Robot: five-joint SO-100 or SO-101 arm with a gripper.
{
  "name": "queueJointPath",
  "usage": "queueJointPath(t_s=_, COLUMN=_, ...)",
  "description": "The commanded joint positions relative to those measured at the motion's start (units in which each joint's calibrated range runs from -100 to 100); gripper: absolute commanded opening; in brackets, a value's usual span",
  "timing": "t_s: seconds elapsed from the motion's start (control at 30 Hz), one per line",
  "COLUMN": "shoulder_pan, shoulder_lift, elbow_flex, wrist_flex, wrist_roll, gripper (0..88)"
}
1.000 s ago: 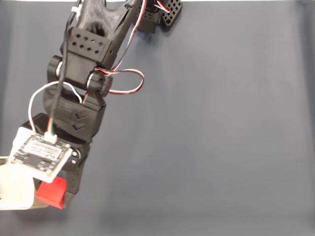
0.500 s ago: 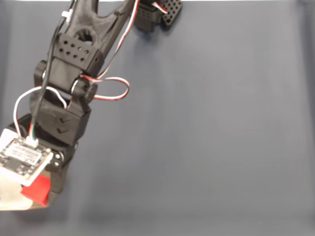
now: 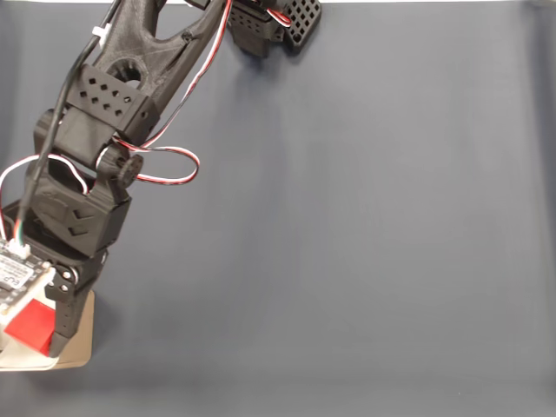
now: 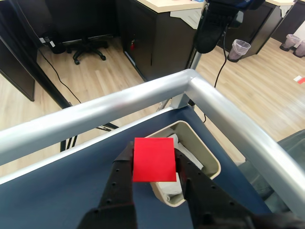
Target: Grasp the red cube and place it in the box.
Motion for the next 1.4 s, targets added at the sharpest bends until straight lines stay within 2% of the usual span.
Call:
queueJointPath(t_s=0.0, shoulder_pan=1.3, shoulder_lift=-0.8, elbow_flex=-3.9, wrist_flex=-1.9, wrist_roll=-0.4, gripper=1.4)
queueJointPath(t_s=1.37, shoulder_pan=4.7, shoulder_lift=0.9, elbow_flex=-4.5, wrist_flex=-2.5, wrist_roll=-0.1, gripper=1.4)
